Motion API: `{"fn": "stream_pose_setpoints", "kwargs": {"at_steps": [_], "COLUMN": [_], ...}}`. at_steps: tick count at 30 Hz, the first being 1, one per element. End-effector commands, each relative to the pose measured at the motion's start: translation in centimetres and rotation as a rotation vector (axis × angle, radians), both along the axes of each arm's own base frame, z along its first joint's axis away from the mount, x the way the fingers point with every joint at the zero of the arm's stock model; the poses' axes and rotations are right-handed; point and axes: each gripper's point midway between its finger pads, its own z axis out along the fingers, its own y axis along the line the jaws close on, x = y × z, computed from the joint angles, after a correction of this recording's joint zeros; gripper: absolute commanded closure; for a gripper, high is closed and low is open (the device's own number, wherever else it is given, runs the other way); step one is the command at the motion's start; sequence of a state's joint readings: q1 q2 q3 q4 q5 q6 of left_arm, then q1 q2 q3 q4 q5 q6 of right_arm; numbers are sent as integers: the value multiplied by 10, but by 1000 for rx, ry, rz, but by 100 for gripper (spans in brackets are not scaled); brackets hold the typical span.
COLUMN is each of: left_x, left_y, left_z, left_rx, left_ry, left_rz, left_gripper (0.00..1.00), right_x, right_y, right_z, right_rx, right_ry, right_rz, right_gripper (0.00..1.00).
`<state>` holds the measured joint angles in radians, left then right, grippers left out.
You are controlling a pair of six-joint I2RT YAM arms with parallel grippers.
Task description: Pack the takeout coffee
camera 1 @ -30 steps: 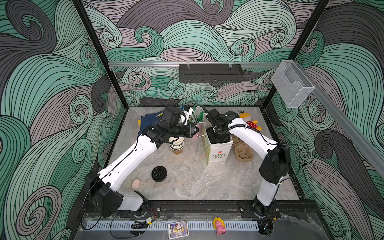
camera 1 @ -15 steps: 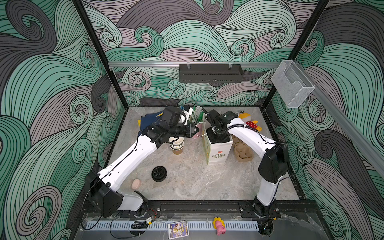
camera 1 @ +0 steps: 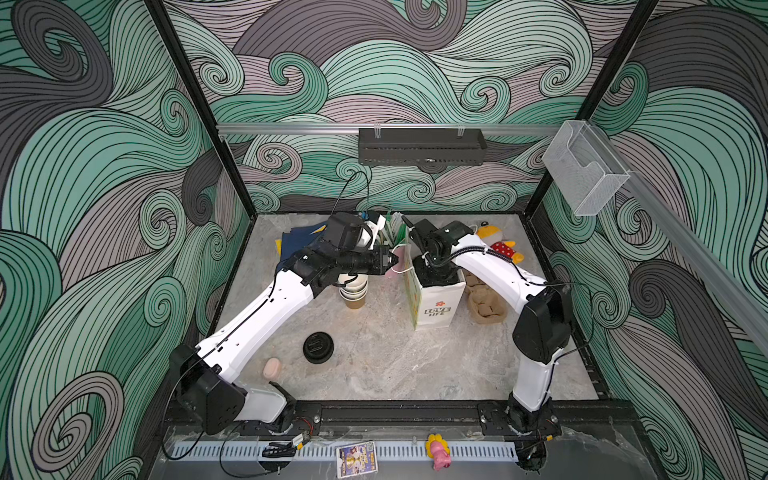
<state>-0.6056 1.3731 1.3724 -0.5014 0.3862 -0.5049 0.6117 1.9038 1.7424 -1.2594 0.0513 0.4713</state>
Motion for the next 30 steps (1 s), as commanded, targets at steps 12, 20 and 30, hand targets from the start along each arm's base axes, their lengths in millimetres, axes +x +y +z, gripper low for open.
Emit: {"fn": "stream_pose_setpoints", "kwargs": {"at_steps": [12,20,30], "left_x": [2,4,3], "left_y": [-3,-3,-2], "left_z": [10,10,11], "left_rx": [-13,-12,-12], "left_ry": [-27,-27,-28], "left_rz": [-18,-15,-16], "left_gripper": [100,100,100], "right_x": [10,12,16], "right_y": [-6,-8,-7], "right_z": [-78,-85,-87], "right_rx": [-74,-75,-70], "right_ry": [120,123,123], "right_rz": [-13,-17,-11], "right_gripper": [55,55,54]}}
